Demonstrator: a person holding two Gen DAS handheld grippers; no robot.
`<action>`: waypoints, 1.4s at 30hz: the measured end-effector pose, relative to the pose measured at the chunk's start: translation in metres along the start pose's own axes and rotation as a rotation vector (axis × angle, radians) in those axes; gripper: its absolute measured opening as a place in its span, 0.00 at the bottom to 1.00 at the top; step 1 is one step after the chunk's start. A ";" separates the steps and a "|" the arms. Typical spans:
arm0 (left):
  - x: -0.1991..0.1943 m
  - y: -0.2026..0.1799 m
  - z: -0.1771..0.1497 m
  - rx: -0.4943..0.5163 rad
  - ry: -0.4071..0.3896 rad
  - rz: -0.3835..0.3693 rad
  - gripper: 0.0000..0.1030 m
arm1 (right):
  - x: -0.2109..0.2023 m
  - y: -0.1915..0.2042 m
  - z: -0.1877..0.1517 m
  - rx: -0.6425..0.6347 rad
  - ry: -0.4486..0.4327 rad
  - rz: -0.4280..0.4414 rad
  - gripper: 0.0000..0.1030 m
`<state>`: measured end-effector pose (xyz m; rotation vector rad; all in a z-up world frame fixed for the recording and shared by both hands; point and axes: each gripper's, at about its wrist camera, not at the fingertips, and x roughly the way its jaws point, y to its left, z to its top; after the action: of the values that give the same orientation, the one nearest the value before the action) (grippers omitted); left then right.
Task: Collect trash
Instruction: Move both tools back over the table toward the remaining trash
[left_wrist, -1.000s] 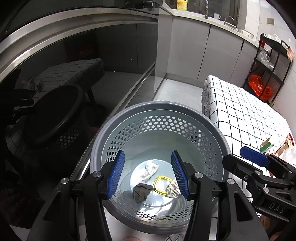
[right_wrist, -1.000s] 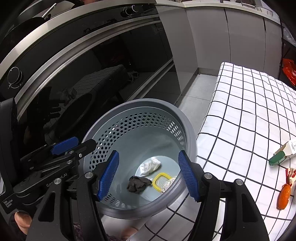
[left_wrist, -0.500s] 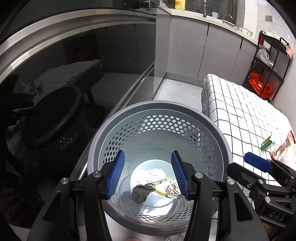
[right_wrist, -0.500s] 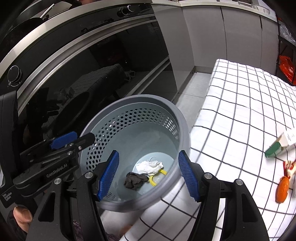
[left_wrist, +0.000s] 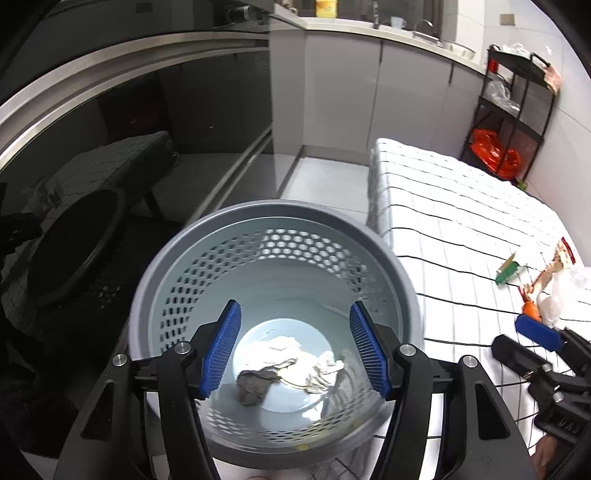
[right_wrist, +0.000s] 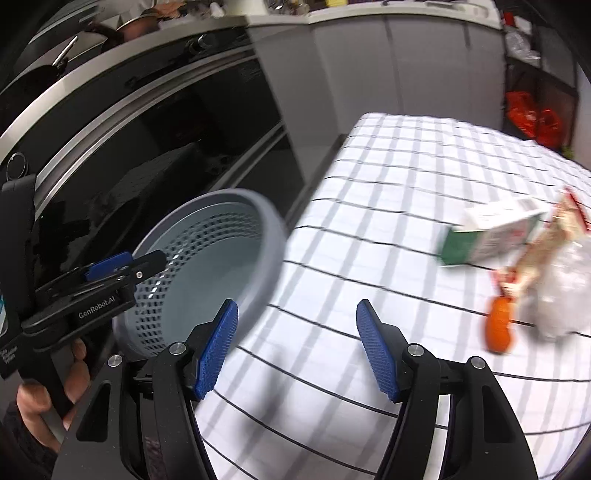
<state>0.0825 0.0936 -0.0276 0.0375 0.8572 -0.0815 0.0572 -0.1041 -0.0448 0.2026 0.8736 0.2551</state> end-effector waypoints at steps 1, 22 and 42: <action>-0.001 -0.005 0.000 0.009 -0.002 -0.008 0.59 | -0.007 -0.008 -0.001 0.007 -0.010 -0.014 0.62; 0.001 -0.112 0.002 0.121 -0.023 -0.149 0.69 | -0.118 -0.134 -0.028 0.059 -0.128 -0.265 0.70; 0.007 -0.174 -0.017 0.198 -0.020 -0.225 0.78 | -0.094 -0.256 -0.018 0.203 -0.086 -0.403 0.70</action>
<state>0.0593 -0.0786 -0.0438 0.1254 0.8281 -0.3776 0.0206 -0.3750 -0.0588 0.2196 0.8350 -0.2176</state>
